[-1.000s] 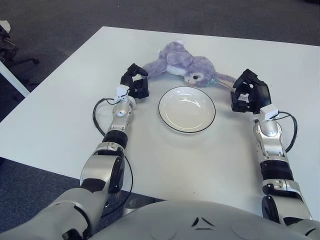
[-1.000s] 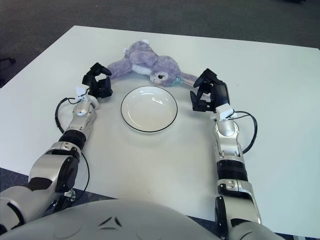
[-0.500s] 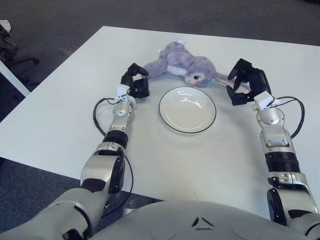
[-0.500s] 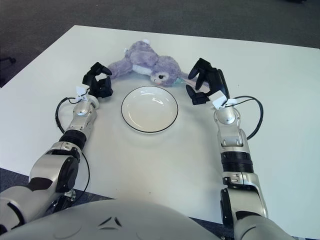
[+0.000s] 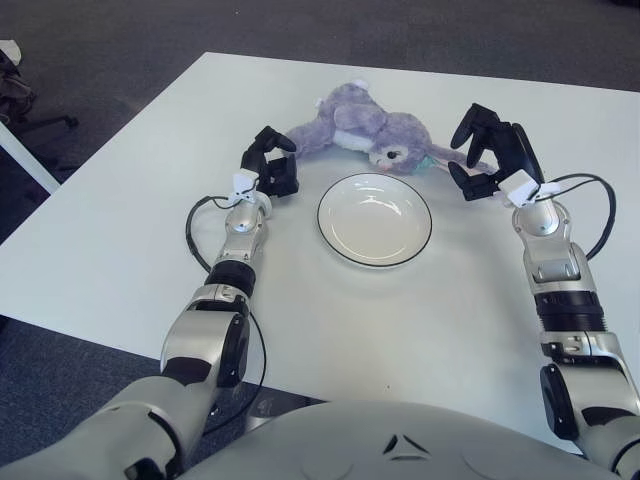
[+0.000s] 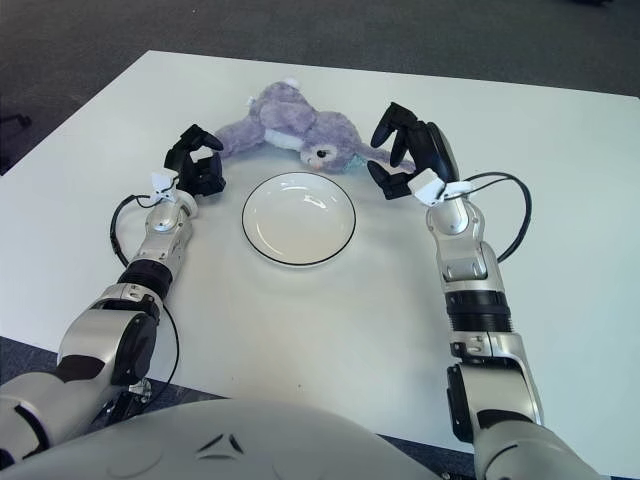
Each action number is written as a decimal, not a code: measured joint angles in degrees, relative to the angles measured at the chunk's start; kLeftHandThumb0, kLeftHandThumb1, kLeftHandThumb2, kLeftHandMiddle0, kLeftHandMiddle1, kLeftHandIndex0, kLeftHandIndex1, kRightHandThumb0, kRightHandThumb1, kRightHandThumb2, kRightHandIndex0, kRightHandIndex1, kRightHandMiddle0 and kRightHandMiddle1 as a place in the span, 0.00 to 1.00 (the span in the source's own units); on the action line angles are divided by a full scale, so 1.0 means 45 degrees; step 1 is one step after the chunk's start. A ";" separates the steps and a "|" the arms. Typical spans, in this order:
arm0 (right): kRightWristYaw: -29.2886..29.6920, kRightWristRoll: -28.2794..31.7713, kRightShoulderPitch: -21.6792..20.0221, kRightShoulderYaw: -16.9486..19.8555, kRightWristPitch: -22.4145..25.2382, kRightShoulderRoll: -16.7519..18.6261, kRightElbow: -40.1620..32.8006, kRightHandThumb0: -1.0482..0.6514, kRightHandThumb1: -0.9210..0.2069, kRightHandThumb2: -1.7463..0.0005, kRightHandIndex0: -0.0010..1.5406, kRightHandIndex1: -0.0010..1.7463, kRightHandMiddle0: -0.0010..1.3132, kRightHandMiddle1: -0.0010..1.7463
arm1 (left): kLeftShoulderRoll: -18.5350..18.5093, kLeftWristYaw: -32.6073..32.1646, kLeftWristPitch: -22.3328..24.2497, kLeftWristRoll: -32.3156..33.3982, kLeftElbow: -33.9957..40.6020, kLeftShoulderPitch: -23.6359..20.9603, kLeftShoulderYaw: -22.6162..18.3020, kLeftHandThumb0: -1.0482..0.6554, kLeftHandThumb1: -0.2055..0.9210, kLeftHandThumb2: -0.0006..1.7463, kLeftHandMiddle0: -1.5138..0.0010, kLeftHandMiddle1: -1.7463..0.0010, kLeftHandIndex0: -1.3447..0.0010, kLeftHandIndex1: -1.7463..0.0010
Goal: Put the doll into the plate.
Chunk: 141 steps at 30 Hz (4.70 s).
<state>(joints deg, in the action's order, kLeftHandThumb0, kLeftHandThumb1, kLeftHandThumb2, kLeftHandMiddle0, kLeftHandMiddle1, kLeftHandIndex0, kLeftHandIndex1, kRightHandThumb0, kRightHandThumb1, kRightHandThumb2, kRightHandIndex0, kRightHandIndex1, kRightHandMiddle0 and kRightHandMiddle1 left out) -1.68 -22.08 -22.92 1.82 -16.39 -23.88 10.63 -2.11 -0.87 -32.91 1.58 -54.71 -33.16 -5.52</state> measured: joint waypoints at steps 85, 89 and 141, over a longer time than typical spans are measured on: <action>-0.2357 -0.6276 -0.5412 -0.5957 0.0976 -0.0966 0.3974 0.00 0.00 0.61 0.00 0.00 0.00 0.23 | -0.0001 0.0075 -0.0114 0.0016 -0.0039 -0.0053 0.0017 0.35 0.54 0.69 0.17 0.00 0.60 0.00; -0.2528 -0.6245 -0.5412 -0.5994 0.1031 -0.0860 0.3854 0.00 0.00 0.59 0.00 0.00 0.00 0.23 | 0.0006 0.0067 -0.0114 0.0015 -0.0036 -0.0056 0.0027 0.35 0.54 0.69 0.17 0.00 0.60 0.00; 0.0682 -0.5885 -0.7238 -0.6897 0.1558 0.1750 0.9940 0.03 0.00 0.64 0.01 0.00 0.00 0.30 | 0.0008 -0.0346 -0.0412 -0.0019 0.0063 -0.0029 0.0114 0.36 0.57 0.67 0.18 0.00 0.62 0.00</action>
<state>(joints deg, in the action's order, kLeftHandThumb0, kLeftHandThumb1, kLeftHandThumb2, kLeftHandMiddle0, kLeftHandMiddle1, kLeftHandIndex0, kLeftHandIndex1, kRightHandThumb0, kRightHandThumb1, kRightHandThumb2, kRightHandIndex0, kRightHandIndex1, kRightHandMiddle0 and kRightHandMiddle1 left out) 1.39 -48.57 -55.49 -29.22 -9.38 -16.00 55.36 -2.08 -2.43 -34.76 1.49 -54.43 -33.29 -5.00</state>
